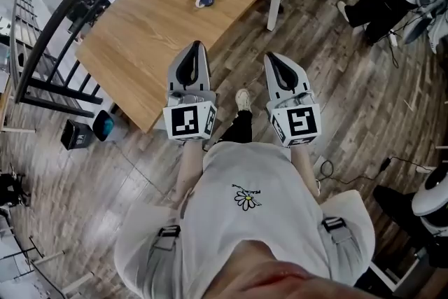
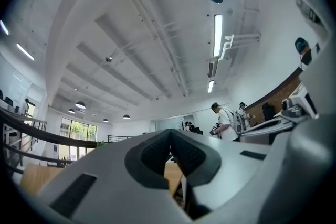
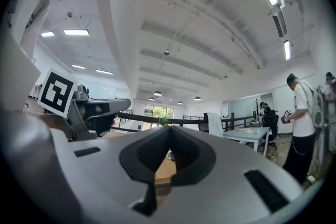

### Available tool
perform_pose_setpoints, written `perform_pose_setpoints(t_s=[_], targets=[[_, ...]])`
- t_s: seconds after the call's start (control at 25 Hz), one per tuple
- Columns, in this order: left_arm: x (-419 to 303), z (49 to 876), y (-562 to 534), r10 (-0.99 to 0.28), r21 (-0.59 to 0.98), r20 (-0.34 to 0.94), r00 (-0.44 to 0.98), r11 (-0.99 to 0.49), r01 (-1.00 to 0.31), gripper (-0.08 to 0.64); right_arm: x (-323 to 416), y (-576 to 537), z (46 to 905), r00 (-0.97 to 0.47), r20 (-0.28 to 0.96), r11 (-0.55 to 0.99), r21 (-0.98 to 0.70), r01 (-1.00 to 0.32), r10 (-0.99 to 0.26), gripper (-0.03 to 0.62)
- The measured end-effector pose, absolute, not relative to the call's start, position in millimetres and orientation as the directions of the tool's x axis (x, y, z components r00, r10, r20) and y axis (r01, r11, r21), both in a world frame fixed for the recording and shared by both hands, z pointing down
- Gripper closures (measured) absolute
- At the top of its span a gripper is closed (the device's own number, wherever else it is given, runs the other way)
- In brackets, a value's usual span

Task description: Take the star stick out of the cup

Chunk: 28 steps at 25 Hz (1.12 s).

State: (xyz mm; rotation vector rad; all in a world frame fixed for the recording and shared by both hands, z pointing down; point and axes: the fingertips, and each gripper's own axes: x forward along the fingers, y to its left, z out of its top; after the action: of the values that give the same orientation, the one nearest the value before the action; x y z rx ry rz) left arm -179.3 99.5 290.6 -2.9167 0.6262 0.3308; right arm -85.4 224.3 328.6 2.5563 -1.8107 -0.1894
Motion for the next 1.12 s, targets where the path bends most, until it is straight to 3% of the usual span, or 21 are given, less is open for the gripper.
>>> perform_pose_setpoints(t_s=[0.4,0.84,1.12], targets=[[-107,282,20,-0.422,-0.114,-0.275,0.864,-0.878,-0.465,0.543,-7,169,314,0.318,-0.158,-0.341,0.146,-0.929,-0.935,0.587],[-12,273,-65,-0.415,-0.183,-0.330,0.848,-0.853,-0.489,0.544,109,62,325,0.314,-0.081,-0.322,0.135,-0.937,-0.946,0.586],[23,262,-139,-0.520,-0.172,-0.344,0.782,-0.784,-0.596,0.543,152,-35,315,0.176,-0.065,-0.185,0.172,-0.968,-0.982,0.586]])
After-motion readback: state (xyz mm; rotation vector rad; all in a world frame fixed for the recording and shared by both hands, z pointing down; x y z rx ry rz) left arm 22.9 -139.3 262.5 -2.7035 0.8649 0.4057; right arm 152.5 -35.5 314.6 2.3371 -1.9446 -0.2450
